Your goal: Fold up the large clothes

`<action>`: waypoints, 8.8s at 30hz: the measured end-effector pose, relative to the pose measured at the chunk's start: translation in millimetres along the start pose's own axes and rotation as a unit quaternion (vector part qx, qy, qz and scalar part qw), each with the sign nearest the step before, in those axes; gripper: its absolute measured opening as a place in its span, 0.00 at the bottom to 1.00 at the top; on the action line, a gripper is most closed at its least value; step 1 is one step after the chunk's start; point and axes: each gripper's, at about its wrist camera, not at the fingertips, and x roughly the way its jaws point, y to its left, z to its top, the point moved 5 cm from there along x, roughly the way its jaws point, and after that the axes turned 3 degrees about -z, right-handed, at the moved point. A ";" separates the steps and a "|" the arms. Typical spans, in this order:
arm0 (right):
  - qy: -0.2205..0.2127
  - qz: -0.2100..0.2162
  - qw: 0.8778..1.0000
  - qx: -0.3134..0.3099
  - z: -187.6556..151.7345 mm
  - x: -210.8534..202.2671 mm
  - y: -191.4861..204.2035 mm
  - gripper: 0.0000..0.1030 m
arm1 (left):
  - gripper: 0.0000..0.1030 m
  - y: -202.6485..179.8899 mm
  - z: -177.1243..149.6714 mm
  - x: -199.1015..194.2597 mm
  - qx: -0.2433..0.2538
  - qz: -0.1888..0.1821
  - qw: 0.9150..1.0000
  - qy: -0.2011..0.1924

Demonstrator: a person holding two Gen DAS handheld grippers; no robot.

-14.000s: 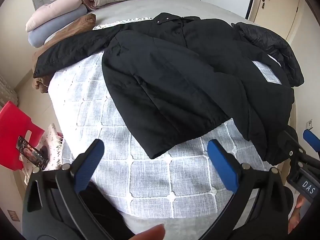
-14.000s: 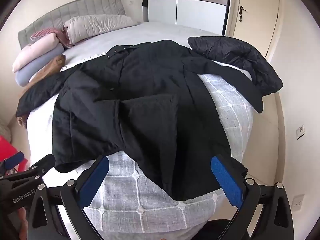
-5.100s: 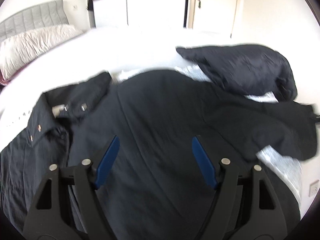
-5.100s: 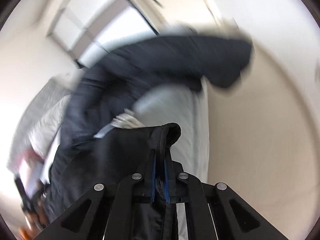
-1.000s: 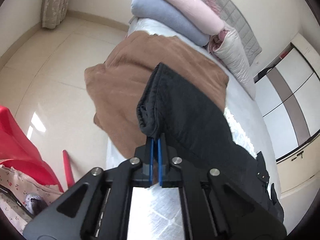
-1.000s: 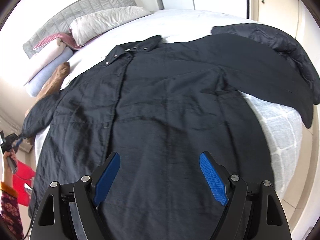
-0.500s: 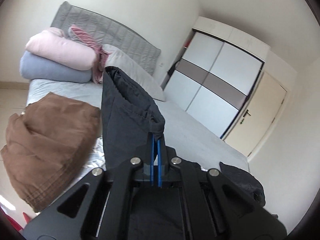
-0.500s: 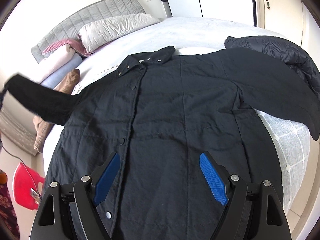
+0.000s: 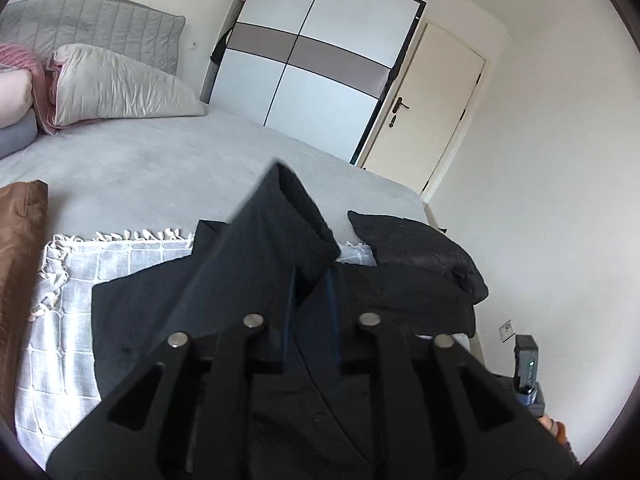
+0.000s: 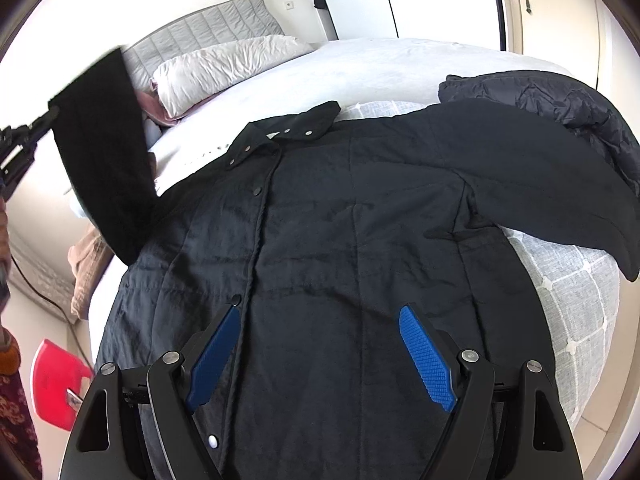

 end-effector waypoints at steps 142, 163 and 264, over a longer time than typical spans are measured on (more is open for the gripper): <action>-0.090 0.022 0.995 0.038 178.1 24.7 -116.0 0.64 | 0.70 60.2 -136.8 172.3 -0.122 0.103 0.971 0.176; -0.152 0.045 0.981 0.113 251.5 92.1 -157.8 0.06 | 0.08 65.4 -119.5 167.5 -0.043 0.149 0.982 0.104; -0.063 -0.025 0.998 0.001 141.2 72.5 -127.4 0.60 | 0.13 75.8 -81.6 212.5 -0.090 0.144 0.981 0.094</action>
